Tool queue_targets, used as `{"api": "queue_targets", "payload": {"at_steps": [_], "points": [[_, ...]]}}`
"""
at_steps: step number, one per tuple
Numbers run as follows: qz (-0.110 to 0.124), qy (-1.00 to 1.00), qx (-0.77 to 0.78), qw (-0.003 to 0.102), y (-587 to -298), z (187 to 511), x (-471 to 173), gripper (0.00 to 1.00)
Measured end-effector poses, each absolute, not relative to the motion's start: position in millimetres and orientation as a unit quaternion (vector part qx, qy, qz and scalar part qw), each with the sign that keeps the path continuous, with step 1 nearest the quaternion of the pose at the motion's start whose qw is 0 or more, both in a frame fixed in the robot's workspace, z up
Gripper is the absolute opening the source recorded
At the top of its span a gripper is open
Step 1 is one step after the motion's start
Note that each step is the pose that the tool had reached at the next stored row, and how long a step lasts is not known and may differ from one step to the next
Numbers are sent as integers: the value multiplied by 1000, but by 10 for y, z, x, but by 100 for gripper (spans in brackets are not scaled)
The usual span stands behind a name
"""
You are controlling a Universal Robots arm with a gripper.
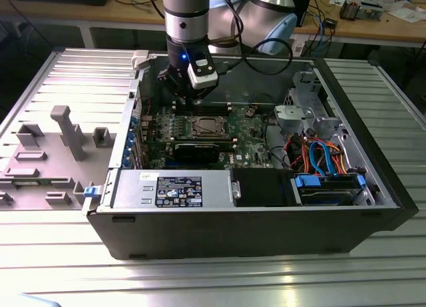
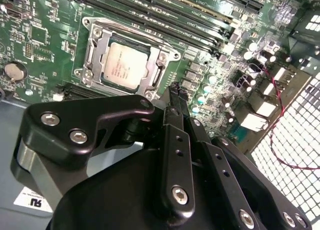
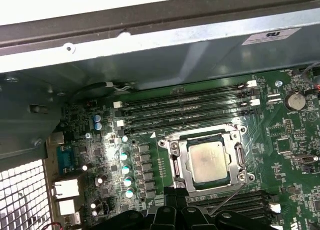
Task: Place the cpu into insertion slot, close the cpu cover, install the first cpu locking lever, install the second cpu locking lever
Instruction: 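Install the first cpu locking lever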
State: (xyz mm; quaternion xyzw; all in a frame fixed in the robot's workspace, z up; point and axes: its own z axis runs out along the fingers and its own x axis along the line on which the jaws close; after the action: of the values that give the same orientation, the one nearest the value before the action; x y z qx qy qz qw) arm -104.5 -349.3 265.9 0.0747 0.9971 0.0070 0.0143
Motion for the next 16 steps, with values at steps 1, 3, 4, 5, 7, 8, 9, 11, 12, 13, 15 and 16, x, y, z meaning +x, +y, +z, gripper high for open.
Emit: {"api": "queue_targets", "payload": {"at_steps": [1,3,4,5,7,8,9,11,12,13,15,16], "points": [[7,997,70,14,-3493,2658,-1049,11],[7,998,56,14,-3494,2657,-1055,11],[8,998,53,14,-3494,2656,-1065,11],[9,998,52,14,-3494,2655,-1082,11],[10,999,52,14,-3494,2651,-1126,11],[10,999,49,14,-3493,2649,-1141,11],[10,999,44,14,-3493,2648,-1143,11],[10,999,29,14,-3494,2648,-1145,11],[10,1000,22,14,-3494,2648,-1144,11],[11,1000,11,14,-3494,2647,-1144,11],[11,1000,1,14,-3494,2647,-1144,11],[11,1000,1,14,-3494,2649,-1144,11]]}}
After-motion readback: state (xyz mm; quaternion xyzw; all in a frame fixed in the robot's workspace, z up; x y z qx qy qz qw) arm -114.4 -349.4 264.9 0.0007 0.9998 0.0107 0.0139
